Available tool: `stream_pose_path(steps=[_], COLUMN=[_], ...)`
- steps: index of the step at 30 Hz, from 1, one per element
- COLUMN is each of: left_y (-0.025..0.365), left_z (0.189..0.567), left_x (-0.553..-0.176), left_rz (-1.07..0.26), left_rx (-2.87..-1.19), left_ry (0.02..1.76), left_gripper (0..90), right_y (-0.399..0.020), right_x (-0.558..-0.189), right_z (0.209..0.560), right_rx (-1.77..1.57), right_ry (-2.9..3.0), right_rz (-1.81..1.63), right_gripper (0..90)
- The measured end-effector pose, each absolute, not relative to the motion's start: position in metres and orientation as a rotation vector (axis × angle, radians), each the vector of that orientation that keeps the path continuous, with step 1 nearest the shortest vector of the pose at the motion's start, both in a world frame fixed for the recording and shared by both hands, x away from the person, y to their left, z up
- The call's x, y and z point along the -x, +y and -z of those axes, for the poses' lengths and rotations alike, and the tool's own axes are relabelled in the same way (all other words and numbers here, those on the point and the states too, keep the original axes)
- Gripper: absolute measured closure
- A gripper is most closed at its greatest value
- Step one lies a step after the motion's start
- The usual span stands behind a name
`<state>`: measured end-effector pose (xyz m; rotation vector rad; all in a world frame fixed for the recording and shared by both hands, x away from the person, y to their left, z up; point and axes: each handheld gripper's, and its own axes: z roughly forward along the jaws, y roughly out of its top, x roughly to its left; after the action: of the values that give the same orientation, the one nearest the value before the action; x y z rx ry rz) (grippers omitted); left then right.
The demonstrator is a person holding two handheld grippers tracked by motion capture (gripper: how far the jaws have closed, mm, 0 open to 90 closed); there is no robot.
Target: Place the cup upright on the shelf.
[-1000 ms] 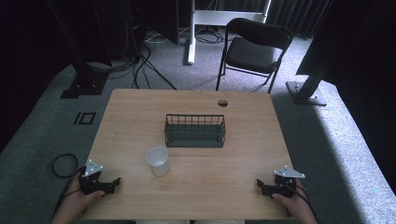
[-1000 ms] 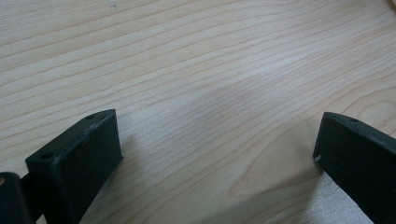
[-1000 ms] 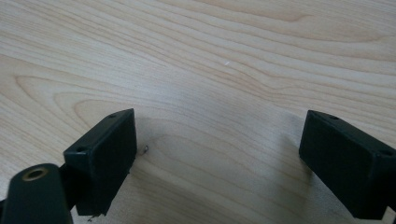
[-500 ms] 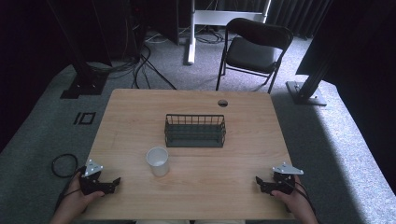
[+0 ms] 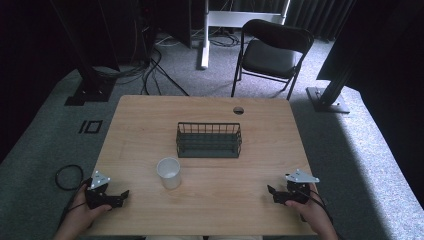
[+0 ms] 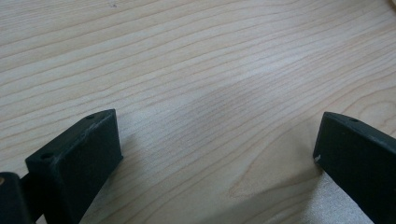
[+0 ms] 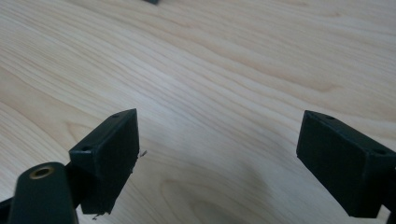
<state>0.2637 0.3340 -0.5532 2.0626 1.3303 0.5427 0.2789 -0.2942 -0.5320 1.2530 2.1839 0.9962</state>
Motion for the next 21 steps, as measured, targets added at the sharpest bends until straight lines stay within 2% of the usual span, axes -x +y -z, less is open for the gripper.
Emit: stream_pose_path(steps=[21], left_y=[0.334], left_z=[0.553], left_x=[-0.264], left_rz=[-0.543], left_rx=[-2.063], left_ry=[1.330], left_gripper=[1.2], right_y=[-0.260], right_x=[-0.290], right_z=[0.524], right_rx=[-1.118], right_ry=[2.251], right_rz=[-1.097], right_gripper=[13.0])
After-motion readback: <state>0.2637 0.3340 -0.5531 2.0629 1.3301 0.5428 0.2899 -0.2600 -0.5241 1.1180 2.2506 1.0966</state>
